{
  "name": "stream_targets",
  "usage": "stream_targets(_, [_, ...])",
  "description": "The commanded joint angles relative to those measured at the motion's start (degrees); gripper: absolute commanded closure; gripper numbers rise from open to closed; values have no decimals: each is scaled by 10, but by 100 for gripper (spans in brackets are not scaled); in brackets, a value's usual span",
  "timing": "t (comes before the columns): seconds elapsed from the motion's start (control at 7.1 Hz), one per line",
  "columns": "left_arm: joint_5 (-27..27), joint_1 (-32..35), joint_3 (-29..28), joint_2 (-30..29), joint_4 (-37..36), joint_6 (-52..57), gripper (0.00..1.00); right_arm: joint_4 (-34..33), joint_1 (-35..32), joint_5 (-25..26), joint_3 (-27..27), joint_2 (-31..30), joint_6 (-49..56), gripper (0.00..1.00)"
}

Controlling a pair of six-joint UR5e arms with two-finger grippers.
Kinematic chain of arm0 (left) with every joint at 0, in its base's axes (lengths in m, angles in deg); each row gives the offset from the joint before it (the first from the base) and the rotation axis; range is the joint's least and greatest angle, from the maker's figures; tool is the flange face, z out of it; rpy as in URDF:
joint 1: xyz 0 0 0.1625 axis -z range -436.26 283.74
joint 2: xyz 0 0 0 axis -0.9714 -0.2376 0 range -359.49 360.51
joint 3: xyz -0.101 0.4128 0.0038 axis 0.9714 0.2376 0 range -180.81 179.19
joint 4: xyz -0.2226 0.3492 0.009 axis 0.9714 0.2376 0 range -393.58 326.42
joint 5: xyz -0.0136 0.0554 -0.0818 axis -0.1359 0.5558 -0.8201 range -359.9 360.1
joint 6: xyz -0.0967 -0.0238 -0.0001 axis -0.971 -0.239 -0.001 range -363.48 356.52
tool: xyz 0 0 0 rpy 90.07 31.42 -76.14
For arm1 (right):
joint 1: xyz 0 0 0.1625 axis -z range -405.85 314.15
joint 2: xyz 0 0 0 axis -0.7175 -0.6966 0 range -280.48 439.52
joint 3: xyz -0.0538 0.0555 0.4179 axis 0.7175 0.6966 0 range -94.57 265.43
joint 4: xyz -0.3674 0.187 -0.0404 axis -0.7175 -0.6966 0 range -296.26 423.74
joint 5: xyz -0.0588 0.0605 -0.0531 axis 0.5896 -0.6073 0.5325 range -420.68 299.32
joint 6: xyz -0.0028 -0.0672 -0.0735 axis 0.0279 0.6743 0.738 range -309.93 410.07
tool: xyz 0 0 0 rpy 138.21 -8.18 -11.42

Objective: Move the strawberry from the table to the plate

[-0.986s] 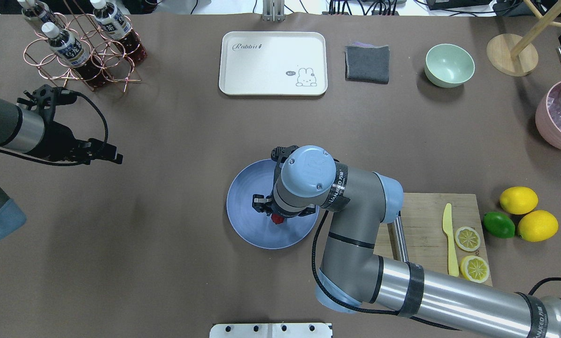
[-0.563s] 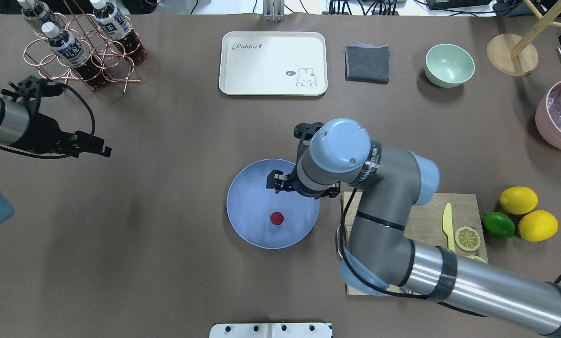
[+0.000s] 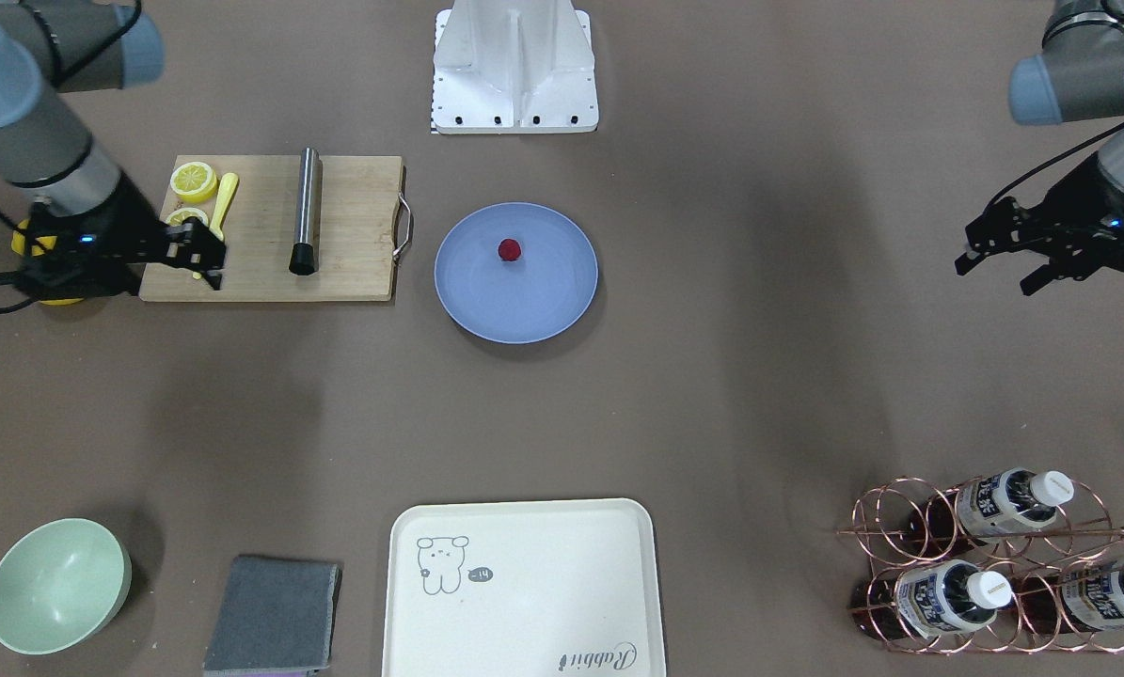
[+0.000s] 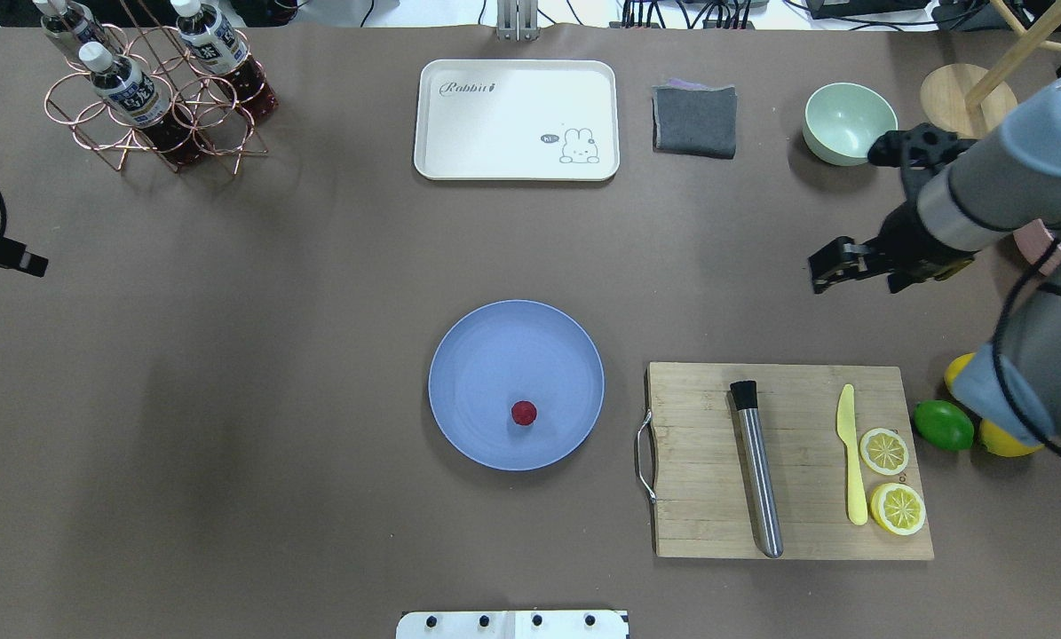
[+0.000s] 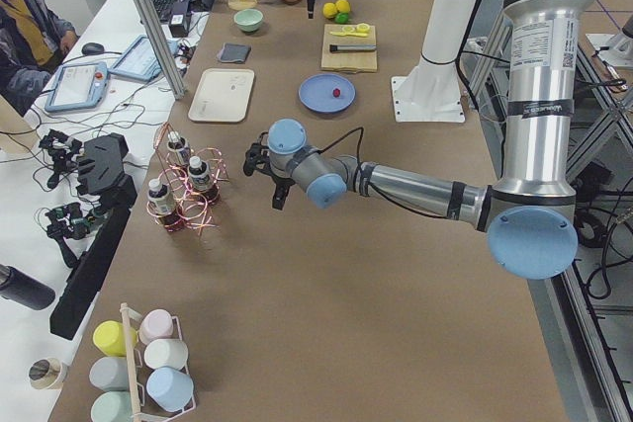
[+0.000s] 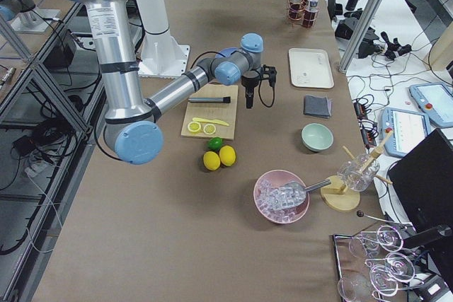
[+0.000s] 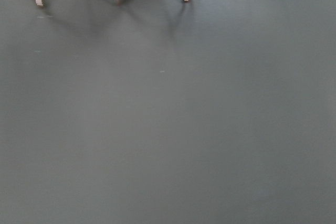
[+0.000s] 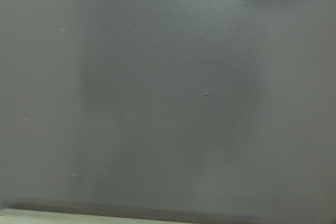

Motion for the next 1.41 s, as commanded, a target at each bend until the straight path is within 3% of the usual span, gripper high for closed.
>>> stream_targets(0.0, [-19,52,-6,40,-20,90,3,-4,-159,-55,63,-67,264,0])
stream_targets(0.14, [-19,57,-7,41,-21,90,3,-5,-233,-62,115,-76,390,0])
stream_targets(0.28, [-19,64,-7,49,-31,90,3,-5,-264,-70,142,-76,430,0])
stream_targets(1.27, [13,109,-16,57,-28,92,2,-4,-265,-74,144,-69,424,0])
